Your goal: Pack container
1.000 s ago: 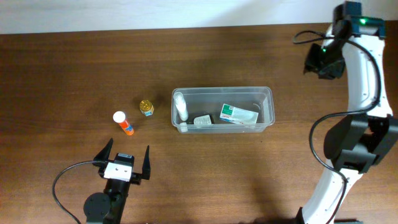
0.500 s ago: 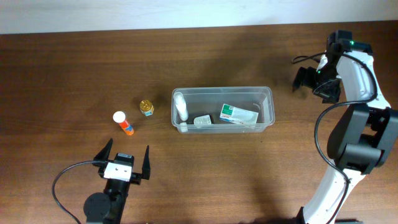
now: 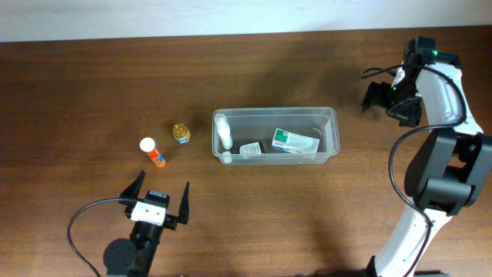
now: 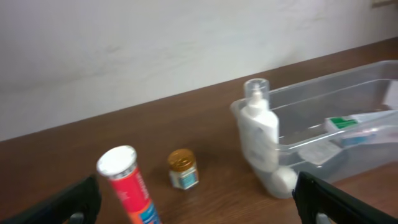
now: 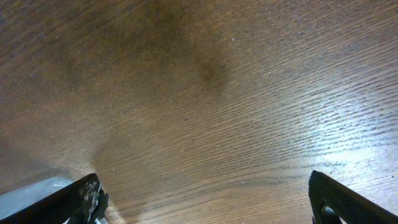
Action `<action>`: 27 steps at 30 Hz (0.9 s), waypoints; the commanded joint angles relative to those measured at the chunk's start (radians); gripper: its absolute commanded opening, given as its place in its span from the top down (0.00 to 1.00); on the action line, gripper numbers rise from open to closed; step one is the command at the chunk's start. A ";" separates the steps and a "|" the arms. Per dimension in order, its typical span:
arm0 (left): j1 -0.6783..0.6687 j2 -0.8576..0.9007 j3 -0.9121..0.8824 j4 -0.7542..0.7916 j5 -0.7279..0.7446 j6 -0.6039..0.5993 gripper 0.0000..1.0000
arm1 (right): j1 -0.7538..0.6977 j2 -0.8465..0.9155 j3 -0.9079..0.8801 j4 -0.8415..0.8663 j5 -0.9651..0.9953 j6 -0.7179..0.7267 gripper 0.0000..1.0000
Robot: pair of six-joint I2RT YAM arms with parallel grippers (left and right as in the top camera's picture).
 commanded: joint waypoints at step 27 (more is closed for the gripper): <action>0.045 1.350 1.467 -1.009 0.097 0.180 0.01 | -0.006 -0.013 -0.008 0.003 0.016 0.003 0.02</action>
